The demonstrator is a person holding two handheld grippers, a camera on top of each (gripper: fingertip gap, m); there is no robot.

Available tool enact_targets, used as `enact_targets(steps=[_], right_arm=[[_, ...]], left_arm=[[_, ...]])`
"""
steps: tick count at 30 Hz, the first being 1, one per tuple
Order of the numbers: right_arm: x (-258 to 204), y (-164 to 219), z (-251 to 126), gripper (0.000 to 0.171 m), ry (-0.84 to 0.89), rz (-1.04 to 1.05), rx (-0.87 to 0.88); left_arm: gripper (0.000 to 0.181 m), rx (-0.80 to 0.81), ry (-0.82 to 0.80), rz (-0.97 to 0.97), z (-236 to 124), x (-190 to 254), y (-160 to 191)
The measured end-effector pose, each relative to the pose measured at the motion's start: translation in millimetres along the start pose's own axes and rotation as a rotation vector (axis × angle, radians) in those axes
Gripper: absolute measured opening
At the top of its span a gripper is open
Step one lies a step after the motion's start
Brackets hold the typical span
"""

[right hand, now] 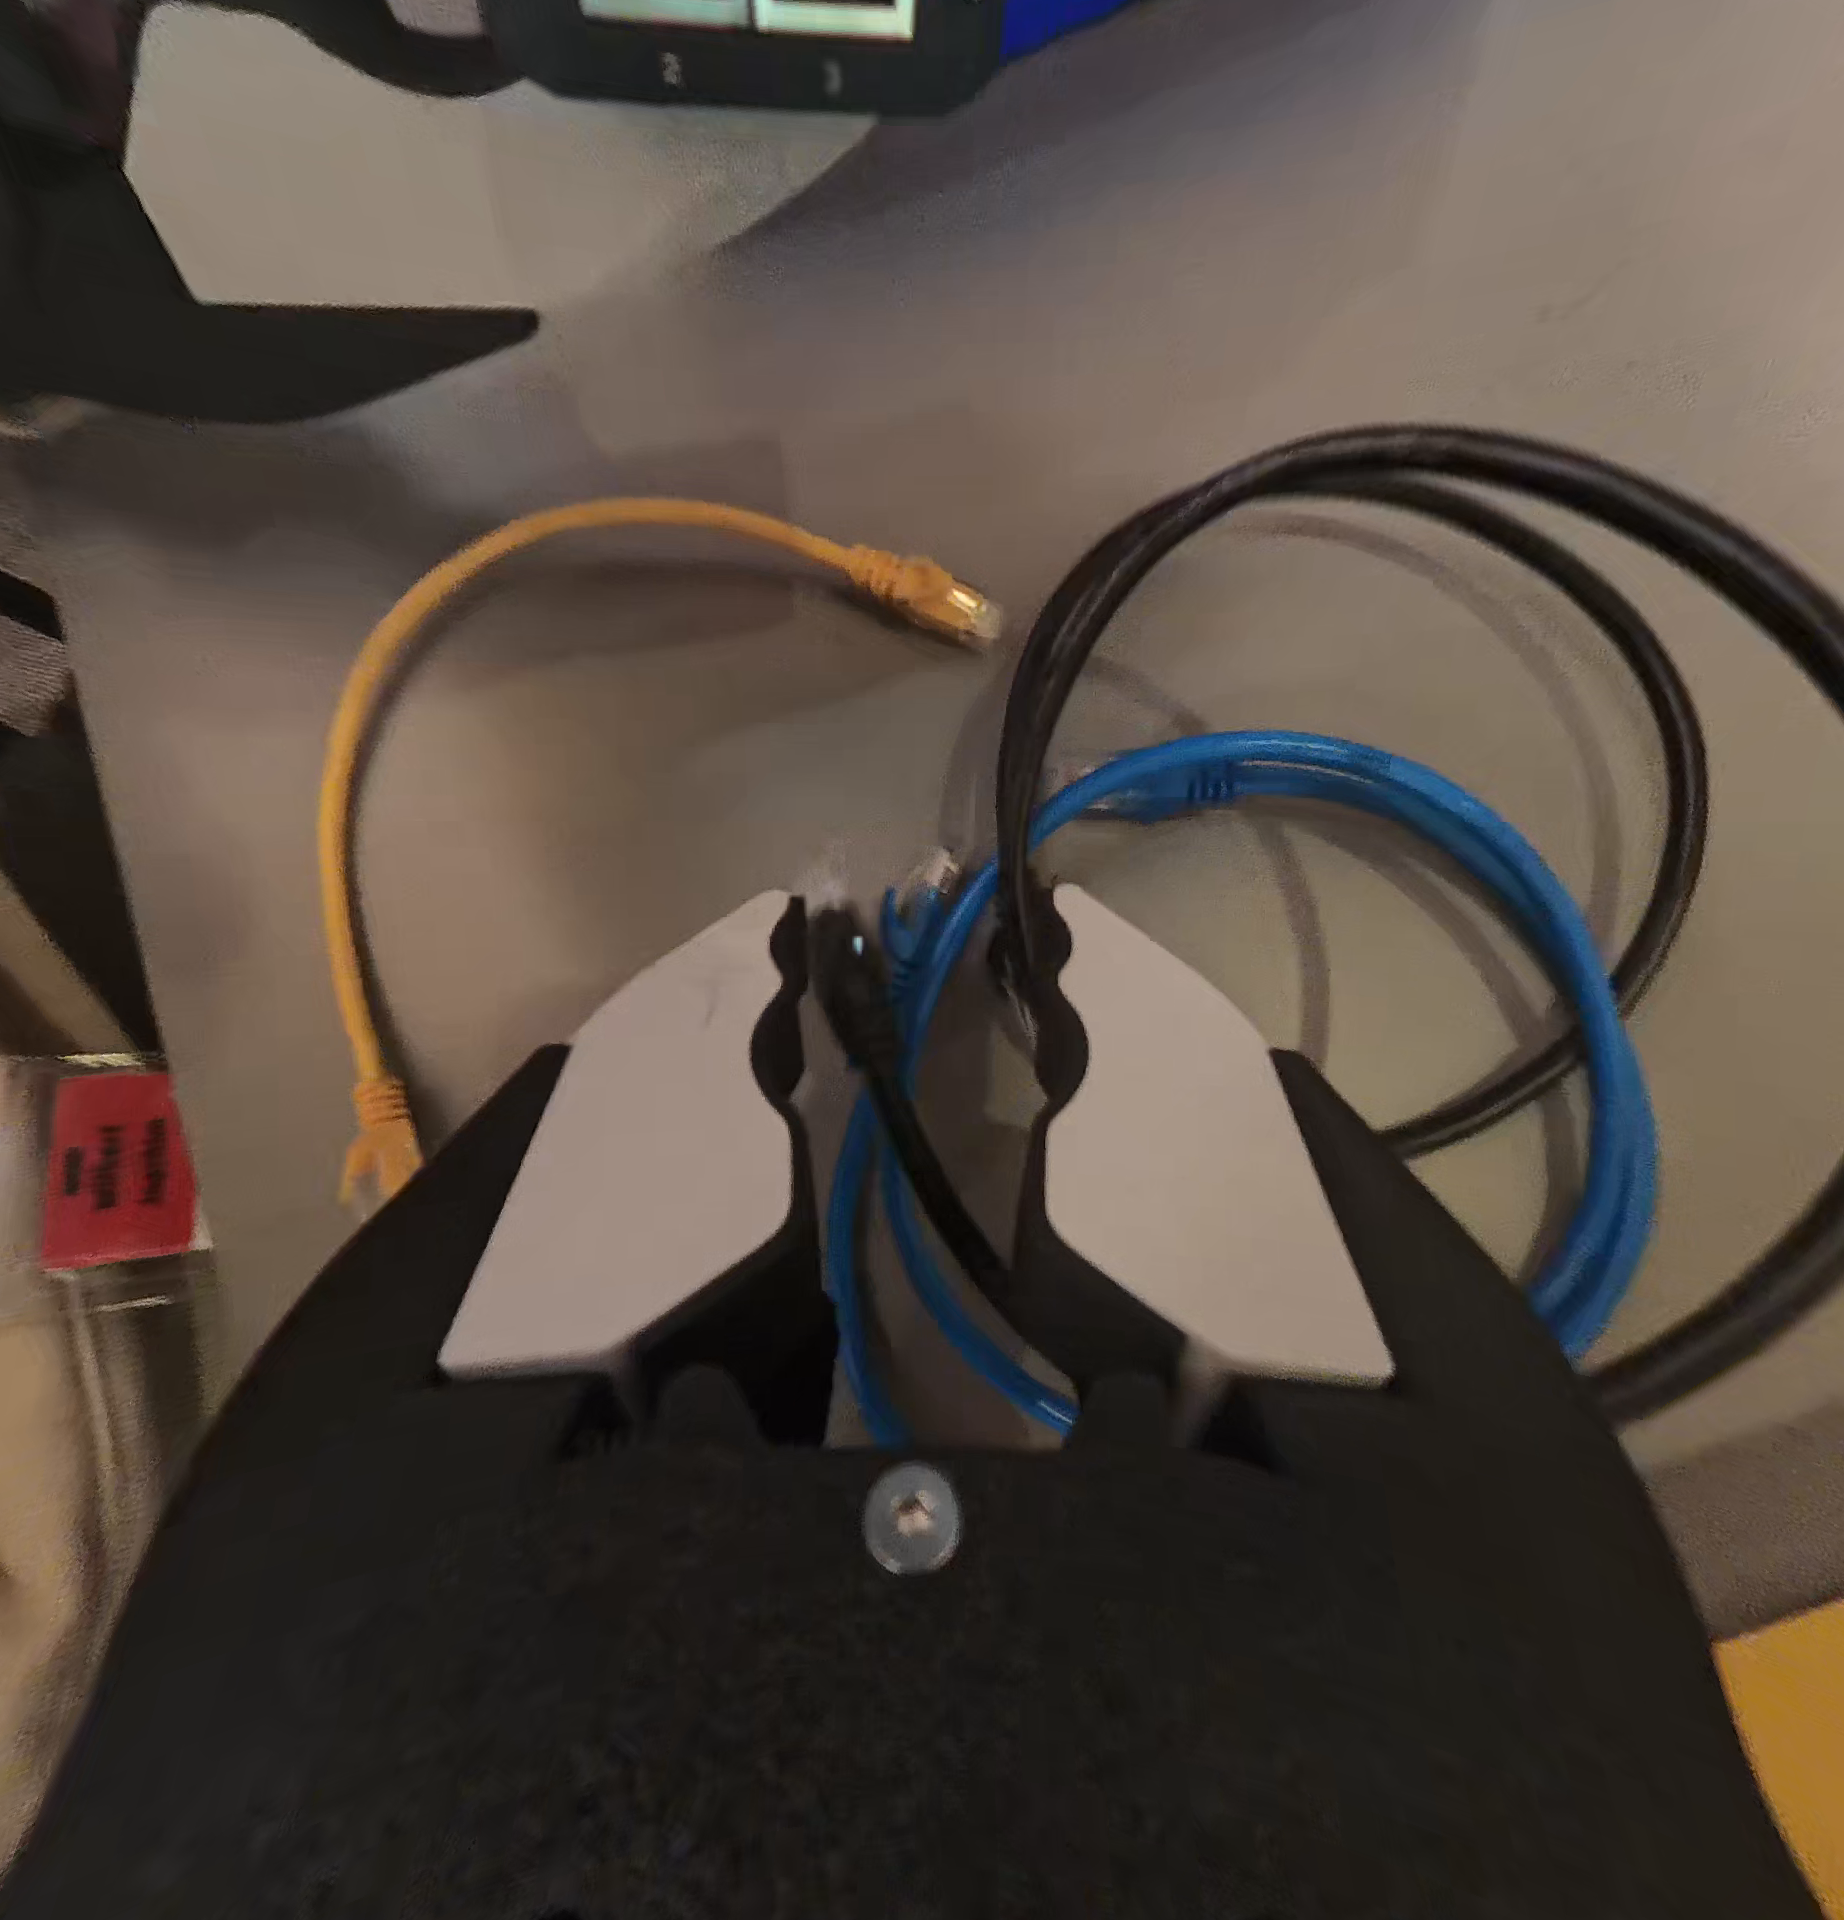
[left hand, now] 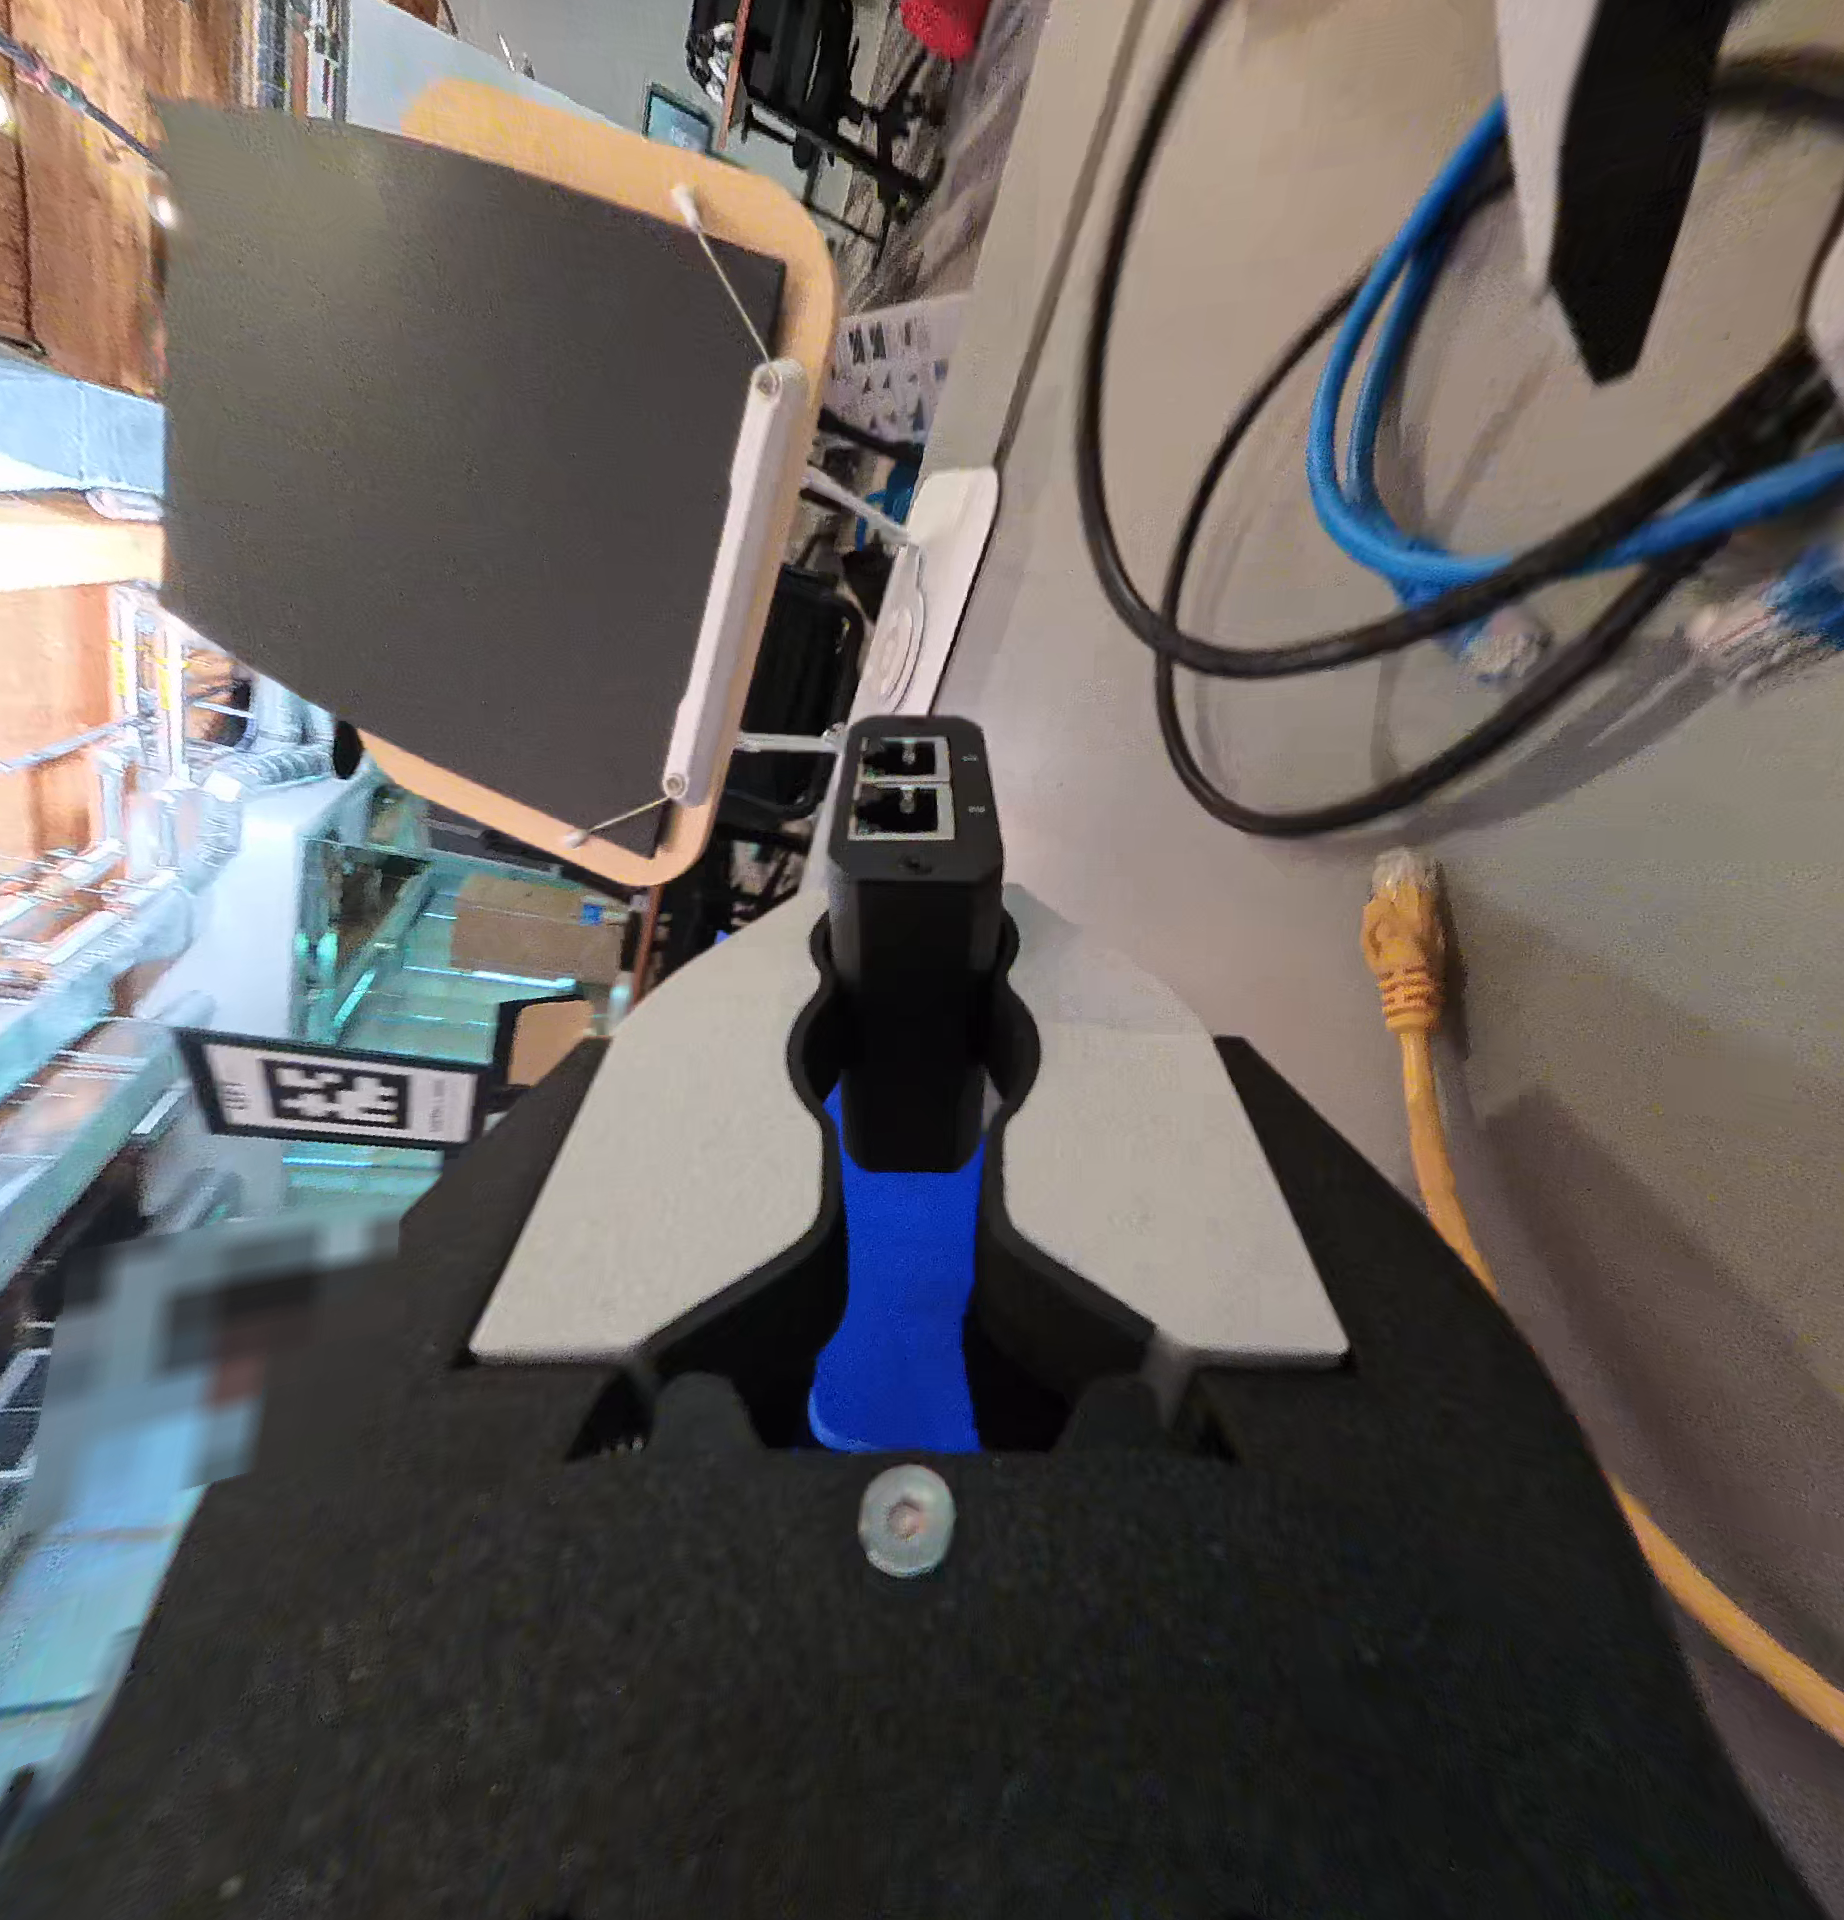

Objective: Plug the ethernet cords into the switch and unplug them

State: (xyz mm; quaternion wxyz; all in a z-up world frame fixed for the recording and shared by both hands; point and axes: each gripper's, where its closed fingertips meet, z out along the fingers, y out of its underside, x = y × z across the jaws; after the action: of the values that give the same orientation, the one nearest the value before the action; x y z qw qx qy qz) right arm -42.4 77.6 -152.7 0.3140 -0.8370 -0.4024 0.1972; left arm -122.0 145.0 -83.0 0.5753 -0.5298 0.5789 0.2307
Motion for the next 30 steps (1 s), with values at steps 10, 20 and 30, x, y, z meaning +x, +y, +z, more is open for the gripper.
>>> enact_targets(steps=[10, 20, 30], right_arm=[[-31, -53, -62, 0.069, -0.263, 0.211, 0.411], [-72, -89, -50, 0.069, -0.747, 0.454, 0.548], [1, -86, -113, 0.062, -0.29, 0.358, 0.548]], left_arm=[[0.024, 0.454, 0.23, -0.194, -34, 23, -51], [0.024, 0.709, 0.329, -0.367, -70, 15, -81], [0.039, 0.412, 0.395, -0.612, -64, 18, -52]])
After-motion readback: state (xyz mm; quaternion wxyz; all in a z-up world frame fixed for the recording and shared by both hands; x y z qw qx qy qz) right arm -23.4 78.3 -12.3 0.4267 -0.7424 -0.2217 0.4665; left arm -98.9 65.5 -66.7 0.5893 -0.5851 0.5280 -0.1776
